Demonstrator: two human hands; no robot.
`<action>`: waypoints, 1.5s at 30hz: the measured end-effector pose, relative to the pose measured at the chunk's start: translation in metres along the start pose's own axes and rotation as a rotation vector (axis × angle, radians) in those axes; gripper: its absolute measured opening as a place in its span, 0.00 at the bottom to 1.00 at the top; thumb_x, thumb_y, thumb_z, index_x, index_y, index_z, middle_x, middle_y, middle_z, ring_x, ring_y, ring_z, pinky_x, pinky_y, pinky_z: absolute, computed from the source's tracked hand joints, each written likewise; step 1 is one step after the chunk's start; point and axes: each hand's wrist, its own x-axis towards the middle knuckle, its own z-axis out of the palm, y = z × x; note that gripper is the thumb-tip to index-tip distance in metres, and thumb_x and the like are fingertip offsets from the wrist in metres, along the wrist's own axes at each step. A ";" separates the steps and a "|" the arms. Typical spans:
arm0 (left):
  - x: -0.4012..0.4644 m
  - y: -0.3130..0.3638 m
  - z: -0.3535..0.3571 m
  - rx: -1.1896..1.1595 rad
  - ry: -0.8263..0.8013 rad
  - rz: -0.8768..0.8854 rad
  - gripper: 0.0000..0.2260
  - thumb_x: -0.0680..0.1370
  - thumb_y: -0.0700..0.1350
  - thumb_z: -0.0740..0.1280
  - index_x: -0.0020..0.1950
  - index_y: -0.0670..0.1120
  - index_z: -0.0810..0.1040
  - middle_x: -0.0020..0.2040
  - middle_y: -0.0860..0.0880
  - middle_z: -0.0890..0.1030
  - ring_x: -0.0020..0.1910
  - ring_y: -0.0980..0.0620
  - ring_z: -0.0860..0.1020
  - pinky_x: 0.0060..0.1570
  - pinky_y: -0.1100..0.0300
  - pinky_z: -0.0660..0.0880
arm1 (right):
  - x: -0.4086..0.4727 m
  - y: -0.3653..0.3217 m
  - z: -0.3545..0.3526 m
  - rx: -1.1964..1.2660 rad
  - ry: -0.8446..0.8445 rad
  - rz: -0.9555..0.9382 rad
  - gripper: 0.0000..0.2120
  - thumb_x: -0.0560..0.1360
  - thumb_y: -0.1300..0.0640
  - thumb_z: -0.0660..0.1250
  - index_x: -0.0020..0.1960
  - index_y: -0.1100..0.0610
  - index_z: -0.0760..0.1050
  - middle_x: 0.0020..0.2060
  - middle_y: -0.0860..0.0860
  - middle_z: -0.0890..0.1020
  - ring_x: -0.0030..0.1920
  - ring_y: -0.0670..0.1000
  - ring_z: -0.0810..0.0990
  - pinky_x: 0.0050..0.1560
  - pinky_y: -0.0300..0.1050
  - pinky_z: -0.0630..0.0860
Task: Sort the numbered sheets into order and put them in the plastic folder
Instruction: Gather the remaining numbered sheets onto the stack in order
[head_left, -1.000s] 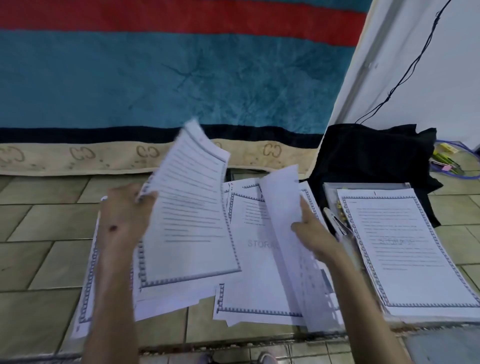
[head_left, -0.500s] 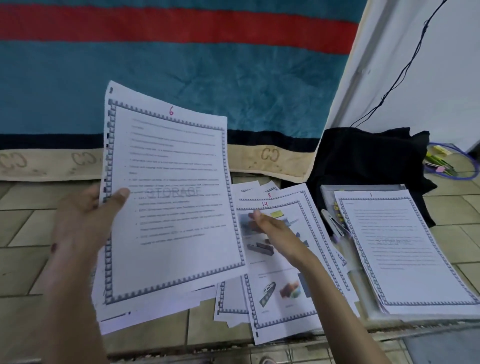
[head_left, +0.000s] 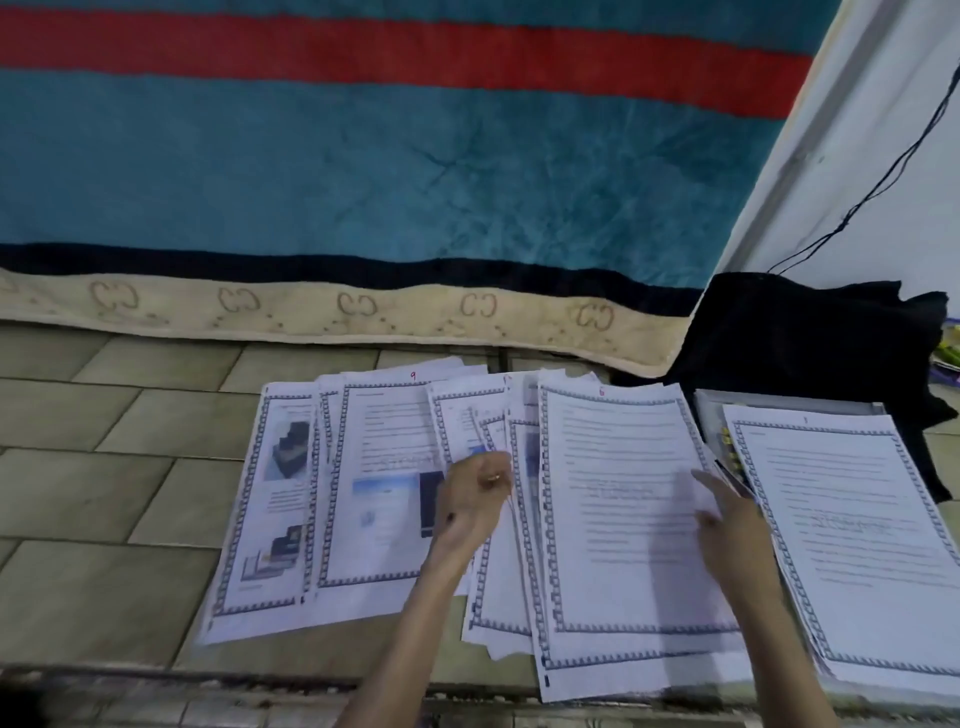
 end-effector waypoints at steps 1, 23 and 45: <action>0.003 -0.003 -0.003 -0.001 0.085 0.009 0.11 0.76 0.34 0.65 0.46 0.50 0.78 0.54 0.45 0.82 0.49 0.45 0.79 0.56 0.55 0.75 | 0.001 0.006 0.001 -0.062 -0.015 0.010 0.22 0.74 0.71 0.61 0.66 0.58 0.73 0.48 0.62 0.79 0.27 0.53 0.74 0.28 0.40 0.68; 0.013 -0.012 -0.094 0.683 0.504 -0.074 0.22 0.78 0.48 0.63 0.69 0.41 0.65 0.70 0.40 0.65 0.68 0.39 0.64 0.62 0.46 0.66 | -0.043 -0.123 0.103 0.167 -0.276 -0.480 0.34 0.76 0.69 0.59 0.74 0.44 0.54 0.40 0.51 0.76 0.26 0.45 0.71 0.28 0.31 0.66; 0.021 -0.026 -0.116 0.768 0.553 -0.081 0.17 0.78 0.50 0.64 0.61 0.40 0.76 0.60 0.40 0.76 0.61 0.41 0.72 0.55 0.48 0.72 | -0.040 -0.140 0.116 -0.213 -0.500 -0.382 0.21 0.80 0.57 0.57 0.72 0.59 0.64 0.71 0.59 0.67 0.69 0.55 0.69 0.69 0.43 0.62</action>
